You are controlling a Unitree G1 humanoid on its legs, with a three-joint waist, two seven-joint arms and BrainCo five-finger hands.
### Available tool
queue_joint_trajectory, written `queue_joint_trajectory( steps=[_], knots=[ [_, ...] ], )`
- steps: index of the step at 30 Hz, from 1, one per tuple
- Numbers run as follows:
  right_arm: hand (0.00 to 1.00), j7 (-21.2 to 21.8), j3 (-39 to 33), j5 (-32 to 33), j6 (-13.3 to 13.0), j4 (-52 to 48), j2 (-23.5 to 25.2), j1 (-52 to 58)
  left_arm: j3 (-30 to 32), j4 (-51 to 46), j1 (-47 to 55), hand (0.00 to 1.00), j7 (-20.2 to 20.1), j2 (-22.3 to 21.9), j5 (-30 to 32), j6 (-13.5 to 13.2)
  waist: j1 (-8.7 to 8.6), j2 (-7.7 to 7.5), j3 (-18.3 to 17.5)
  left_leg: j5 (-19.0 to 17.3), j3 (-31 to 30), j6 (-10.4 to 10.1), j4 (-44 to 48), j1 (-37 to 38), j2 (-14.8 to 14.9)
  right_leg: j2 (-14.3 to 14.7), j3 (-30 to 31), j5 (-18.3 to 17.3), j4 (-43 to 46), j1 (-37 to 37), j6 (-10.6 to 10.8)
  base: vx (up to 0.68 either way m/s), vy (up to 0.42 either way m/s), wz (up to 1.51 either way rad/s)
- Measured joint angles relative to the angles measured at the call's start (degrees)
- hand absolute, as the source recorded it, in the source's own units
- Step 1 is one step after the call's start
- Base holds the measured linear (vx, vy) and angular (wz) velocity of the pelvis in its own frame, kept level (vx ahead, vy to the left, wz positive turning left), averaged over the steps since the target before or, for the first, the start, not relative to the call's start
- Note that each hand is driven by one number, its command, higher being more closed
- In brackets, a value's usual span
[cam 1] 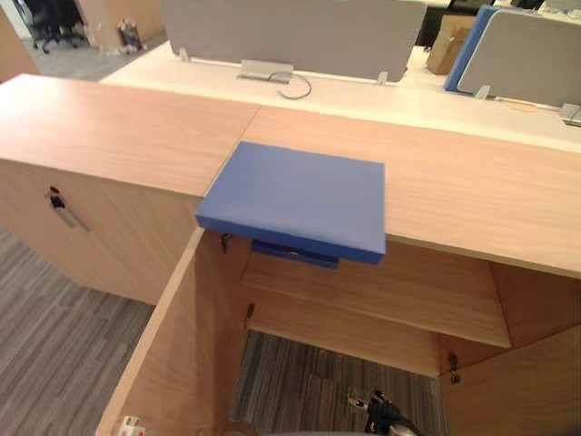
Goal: Walk over to the cabinet, pick up the folder, carry it to the office cabinet, place the folder inside the office cabinet, then close the office cabinet door
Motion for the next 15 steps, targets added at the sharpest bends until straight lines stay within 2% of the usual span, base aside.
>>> queue_joint_trajectory(
  steps=[3, 8, 15],
  knots=[
    [0.0, 0.3, 0.5, -0.2, 0.0, -3.0, 1.5, 0.9, -0.8, -1.7, 1.0, 0.0, 0.0, -0.2, -1.5, 0.3, 0.22, -0.12, 0.1, 1.2, 1.3, 1.6, -1.6, 1.3, -1.3, -0.8, 0.8, 3.2, -4.5, 1.9, 1.1, -0.04, 0.172, -0.14],
    [0.0, 0.7, 1.1, -0.5, -0.1, -4.1, 1.9, 1.4, -3.1, -4.5, 1.8, 0.0, -0.6, -0.2, -2.7, 0.2, 0.49, -0.27, -0.1, 4.7, 1.4, 3.1, -6.6, 2.2, -2.9, -1.9, 0.9, 5.9, -7.2, 1.8, 1.6, -0.11, 0.074, 0.01],
    [0.0, 0.7, 3.2, -2.2, 0.0, -3.9, 1.4, 2.1, -4.4, -5.0, 1.6, 0.0, -2.0, -0.1, -3.0, 0.1, 0.48, -0.34, -0.2, 9.3, -0.3, 3.3, -13.4, 4.0, -3.6, -1.8, 0.1, 7.4, -9.4, 1.9, 1.6, -0.1, 0.006, 0.08]
  ],
)
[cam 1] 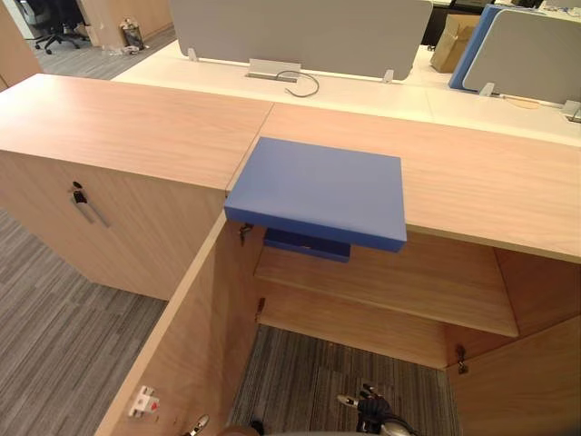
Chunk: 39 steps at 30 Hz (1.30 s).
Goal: Walk over to the cabinet, pick up the folder, carry it to the office cabinet, place the folder inside the office cabinet, then close the office cabinet door
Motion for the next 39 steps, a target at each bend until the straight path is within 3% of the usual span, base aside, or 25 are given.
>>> queue_joint_trajectory(
  steps=[7, 25, 31, 34, 36, 38, 39],
  knots=[
    [0.0, 0.0, -1.1, 0.0, 0.3, 3.2, -0.6, -1.1, 1.0, 2.4, -1.4, 0.0, -0.3, 0.1, -0.3, -0.4, 0.14, -0.2, -0.6, 1.9, -5.3, 0.2, -1.9, 0.0, -0.8, 0.1, -4.1, 0.2, -1.8, 2.1, 0.1, 0.01, -0.007, 0.37],
    [0.0, -0.4, -3.5, 2.2, 0.3, 7.2, -1.1, -2.2, 16.8, 12.1, -1.4, 0.0, -1.1, -1.0, -7.3, 1.3, 0.27, -0.73, -1.2, 3.1, -11.1, 0.1, -3.0, 0.1, -1.7, 0.1, -8.8, -0.7, -3.0, 4.9, -0.3, 0.01, -0.011, 0.16],
    [0.0, -0.1, -5.6, 2.3, 0.4, 8.1, -1.0, -2.3, 25.6, 14.4, -1.4, 0.0, -1.2, -1.0, -15.9, 2.3, 0.62, -0.56, -1.2, 3.1, -12.3, 0.1, -3.1, 0.1, -1.9, 0.1, -9.8, -1.1, -3.3, 5.6, -0.1, 0.02, -0.013, 0.09],
    [0.0, 0.0, -7.8, 2.2, 0.5, 8.8, -1.1, -2.1, 36.9, 9.0, -1.7, 0.0, 0.5, 0.0, -17.8, 2.3, 1.69, -0.21, -1.3, 3.1, -12.4, 0.1, -3.4, 0.1, -1.8, 0.2, -9.8, -1.1, -3.6, 5.7, -0.1, 0.01, -0.004, 0.02],
    [0.0, 0.0, -8.6, 2.1, 0.9, 8.9, -1.2, -1.6, 44.6, 1.5, -3.0, 0.0, 3.8, 1.3, -18.0, 1.2, 2.3, -0.16, -1.4, 3.1, -12.5, 0.1, -3.5, 0.1, -1.7, 0.3, -9.8, -1.3, -3.5, 5.7, -0.4, 0.03, -0.016, 0.04],
    [0.0, 0.0, -10.3, 2.0, 1.3, 8.8, -1.1, -1.1, 53.0, -12.9, -5.7, 0.0, 9.1, 2.4, -17.5, -1.6, 3.23, -0.06, -1.7, 3.0, -12.9, -0.1, -3.5, 0.0, -1.6, 0.1, -9.7, -2.5, -2.0, 5.4, 0.1, 0.03, -0.019, 0.11],
    [0.0, -0.1, -11.4, 1.9, 1.6, 8.0, -0.9, -0.7, 55.8, -22.8, -7.2, 0.0, 13.7, 4.4, -16.1, -4.4, 3.33, 0.02, -1.8, 2.9, -13.3, -0.2, -3.1, 0.0, -1.6, -0.1, -9.7, -3.0, -1.2, 5.3, 0.2, 0.03, -0.025, 0.12]
  ],
)
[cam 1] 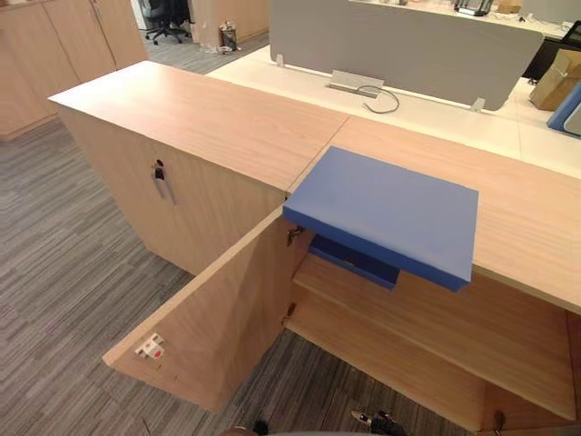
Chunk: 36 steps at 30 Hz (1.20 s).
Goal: Walk over to the cabinet, pick up the folder, carry it to the office cabinet, place the folder inside the office cabinet, then close the office cabinet door
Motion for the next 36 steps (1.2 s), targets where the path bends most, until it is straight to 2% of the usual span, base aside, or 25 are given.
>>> queue_joint_trajectory(
  steps=[2, 3, 4, 6, 8, 9, 10, 12, 13, 15, 16, 19, 20, 21, 23, 28, 30, 33, 36],
  knots=[
    [0.0, 0.0, -0.9, -0.1, 0.1, -1.2, 0.5, 0.7, 2.4, -9.6, -1.3, 0.0, 4.6, 1.9, 2.5, -2.5, 0.08, 0.11, -0.1, -0.5, 0.0, -0.2, 0.8, -0.2, 0.0, 0.0, 0.0, -0.1, 0.3, 0.0, 0.1, 0.03, -0.024, 0.02],
    [0.0, -0.3, -0.9, -0.4, 0.1, -2.4, 0.6, 1.2, 4.2, -18.1, -2.6, 0.0, 10.0, 3.4, 7.6, -4.3, 0.02, 0.32, -0.2, -1.2, 0.2, -0.3, 1.8, -0.4, 0.0, 0.0, 0.1, -0.2, 0.5, 0.2, 0.1, 0.02, -0.015, -0.05],
    [0.0, -0.4, -0.9, -0.5, 0.1, -2.7, 0.9, 1.4, 4.7, -19.8, -3.0, 0.0, 11.3, 3.6, 8.8, -4.5, -0.01, 0.36, -0.3, -1.4, 0.3, -0.2, 2.1, -0.5, 0.0, 0.0, 0.2, -0.2, 0.5, 0.2, 0.0, 0.02, -0.017, -0.06],
    [0.0, -0.7, -1.0, -0.8, 0.1, -5.3, 1.2, 2.6, 6.4, -32.2, -6.1, 0.0, 19.7, 4.0, 18.9, -5.3, -0.19, 0.96, -1.1, -2.4, 0.7, -0.2, 4.1, -1.5, -0.2, 0.0, 0.3, -0.2, 0.5, 0.4, 0.0, 0.03, -0.008, -0.04],
    [0.0, -0.8, -0.9, -0.8, 0.0, -6.0, 1.5, 3.2, 5.4, -41.6, -8.3, 0.0, 24.3, 4.3, 25.5, -5.6, -0.36, 1.09, -2.0, -3.2, 0.9, -0.2, 5.3, -2.1, -0.3, 0.0, 0.4, -0.2, 0.6, 0.3, 0.0, 0.01, -0.012, -0.05],
    [0.0, -0.9, -0.9, -0.8, 0.0, -6.5, 1.8, 3.5, 3.0, -47.2, -9.4, 0.0, 26.8, 5.1, 30.6, -5.5, -0.42, 1.15, -2.5, -3.5, 1.3, -0.2, 5.7, -2.1, -0.2, 0.1, 0.7, -0.2, 0.6, 0.4, 0.0, 0.0, -0.016, -0.1],
    [0.0, -0.9, -0.9, -0.8, 0.0, -6.8, 2.0, 3.7, 1.1, -50.2, -10.0, 0.0, 27.7, 5.6, 32.1, -5.5, -0.42, 1.21, -2.7, -3.7, 1.6, -0.2, 6.0, -2.1, -0.2, 0.1, 0.9, -0.2, 0.7, 0.5, 0.0, 0.01, -0.013, -0.13],
    [0.0, -0.9, -0.8, -1.1, 0.0, -7.5, 2.2, 3.8, -6.4, -57.7, -11.5, 0.0, 29.4, 8.4, 40.7, -4.4, -0.76, 1.52, -2.9, -4.2, 2.4, -0.1, 6.6, -2.1, -0.1, 0.1, 1.5, -0.3, 1.0, 0.4, -0.1, -0.01, -0.003, -0.16],
    [0.0, -0.8, 0.1, -1.9, -0.1, -7.7, 2.3, 3.6, -14.0, -63.3, -12.7, 0.0, 29.7, 12.4, 47.4, -3.4, -1.62, 1.78, -3.1, -4.4, 3.1, 0.0, 7.0, -2.0, 0.0, 0.0, 2.3, -0.3, 1.4, 0.2, -0.1, -0.01, 0.007, -0.29],
    [0.0, -0.6, 0.4, -2.0, -0.2, -7.7, 2.3, 3.3, -21.2, -68.1, -13.7, 0.0, 28.7, 16.2, 53.4, -3.2, -2.47, 2.23, -3.5, -4.6, 4.6, 0.0, 7.1, -1.8, 0.4, -0.1, 3.8, -0.3, 1.7, -0.6, -0.1, -0.01, 0.019, -0.44],
    [0.0, -0.5, 0.5, -2.0, -0.7, -7.8, 2.1, 3.1, -28.2, -71.9, -15.0, 0.0, 26.8, 18.5, 58.7, -3.3, -3.19, 2.76, -3.9, -4.7, 5.9, 0.1, 7.1, -1.5, 0.6, -0.1, 5.6, -0.1, 2.1, -1.5, -0.2, 0.0, 0.03, -0.53],
    [0.0, -0.2, 1.7, -2.3, -1.3, -7.7, 1.7, 2.9, -39.3, -75.1, -17.2, 0.0, 23.8, 19.9, 65.7, -3.6, -4.19, 3.5, -4.1, -4.8, 8.4, 0.1, 6.3, 0.2, 1.1, 0.1, 8.3, 0.2, 2.1, -1.7, -0.1, 0.01, 0.027, -0.56],
    [0.0, -0.2, 1.9, -3.0, -1.5, -7.4, 1.7, 2.6, -45.3, -75.7, -17.4, 0.0, 22.3, 20.9, 68.6, -3.8, -4.83, 3.54, -4.3, -5.0, 9.4, 0.0, 6.1, 0.7, 1.4, 0.3, 9.4, 0.3, 1.9, -2.0, -0.2, 0.0, 0.016, -0.61],
    [0.0, 0.2, 2.6, -4.3, -2.0, -6.4, 1.4, 2.5, -52.1, -75.2, -17.3, 0.0, 20.2, 21.5, 74.2, -4.2, -4.93, 3.89, -5.0, -5.2, 11.2, -0.2, 5.2, 1.1, 2.1, 1.0, 11.4, 0.6, 1.0, -2.9, -0.5, -0.02, 0.013, -0.59],
    [0.0, 0.5, 4.1, -4.3, -2.4, -5.4, 0.9, 2.3, -56.3, -74.3, -17.0, 0.0, 18.6, 21.5, 78.2, -4.9, -4.97, 4.02, -5.7, -5.4, 12.9, -0.3, 4.9, 1.1, 2.7, 1.9, 13.0, 1.6, 0.0, -3.3, -0.8, 0.01, -0.003, -0.59],
    [0.0, 0.6, 4.2, -4.3, -2.9, -3.0, 0.3, 1.0, -70.1, -67.6, -14.2, 0.0, 14.0, 18.8, 80.2, -5.1, -5.68, 4.4, -6.0, -5.5, 15.7, -0.6, 4.9, 2.5, 3.6, 3.4, 16.9, 3.2, -2.3, -3.4, -1.3, 0.02, -0.012, -0.45],
    [0.0, 0.6, 4.2, -4.3, -3.2, -2.3, -0.2, 0.5, -77.4, -65.4, -12.5, 0.0, 11.6, 18.6, 82.8, -6.4, -5.82, 5.07, -5.9, -6.0, 17.6, -1.0, 4.4, 3.7, 4.4, 4.2, 19.0, 3.5, -2.8, -3.5, -1.6, -0.02, 0.0, -0.46],
    [0.0, 0.6, 4.2, -4.5, -3.6, -1.8, -0.8, 0.2, -83.5, -62.1, -12.2, 0.0, 9.2, 18.6, 85.6, -8.0, -6.28, 5.84, -6.0, -6.7, 19.0, -1.0, 4.4, 4.0, 5.2, 5.1, 20.6, 4.5, -4.2, -3.5, -1.7, -0.02, 0.006, -0.35],
    [0.0, 0.5, 4.2, -4.5, -3.6, -0.6, -1.3, -0.4, -85.4, -59.1, -12.0, 0.0, 7.7, 18.6, 86.5, -8.6, -6.34, 6.09, -6.0, -6.8, 19.9, -1.1, 4.4, 4.1, 5.3, 5.5, 21.9, 5.3, -5.0, -3.6, -1.9, -0.01, 0.012, -0.24]
  ],
)
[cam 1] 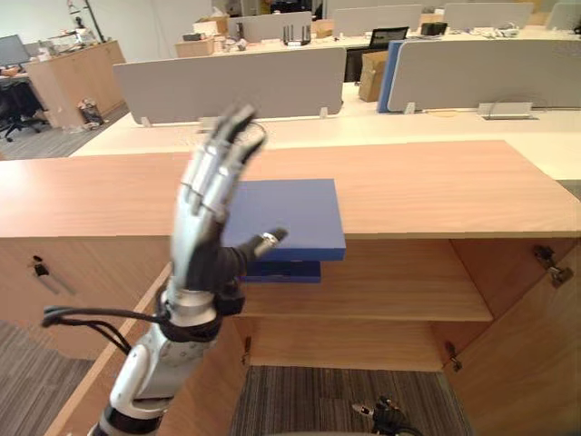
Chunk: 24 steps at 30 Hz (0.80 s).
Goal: Walk over to the cabinet, pick up the folder, carry it to the office cabinet, place the folder inside the office cabinet, then close the office cabinet door
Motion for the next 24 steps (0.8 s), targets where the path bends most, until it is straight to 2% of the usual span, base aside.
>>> queue_joint_trajectory(
  steps=[8, 14, 20, 24],
  knots=[
    [0.0, -0.1, 0.0, 0.0, 0.1, 1.9, -1.6, 0.0, -2.9, 8.4, 0.8, 0.0, -2.8, 0.6, 0.5, 0.0, -0.22, -0.01, 0.1, -0.3, 0.2, -0.2, -0.2, 0.6, 0.2, 0.6, 0.2, 1.4, -2.2, 1.1, -0.1, -0.01, 0.013, -0.02],
    [0.0, -0.2, 0.5, -0.1, 0.4, 1.3, -3.0, 1.5, -3.0, 15.9, 2.2, 0.0, -5.0, 2.5, 2.4, 0.8, -1.19, 0.06, 0.4, -0.6, 1.0, -0.5, -0.9, 1.6, 0.8, 1.1, 0.5, 1.7, -3.1, 1.8, -0.2, -0.02, 0.022, -0.06],
    [0.0, -0.2, 2.2, -1.0, 1.2, -0.4, -3.2, 2.4, -2.7, 20.9, 2.4, 0.0, -5.4, 2.5, 6.2, 3.0, -2.4, 0.05, 0.5, -0.6, 1.9, -0.6, -1.7, 2.1, 1.1, 1.5, 0.7, 1.8, -3.1, 1.8, -0.2, 0.02, 0.007, -0.07],
    [0.0, -0.2, 2.3, -1.9, 1.3, -0.5, -3.2, 2.4, -1.9, 22.0, 2.7, 0.0, -5.4, 2.0, 7.4, 4.2, -2.54, -0.21, 0.6, -0.6, 2.5, -0.5, -2.2, 2.9, 1.1, 1.4, 0.9, 1.8, -3.1, 2.1, -0.1, 0.0, 0.03, -0.06]
  ],
)
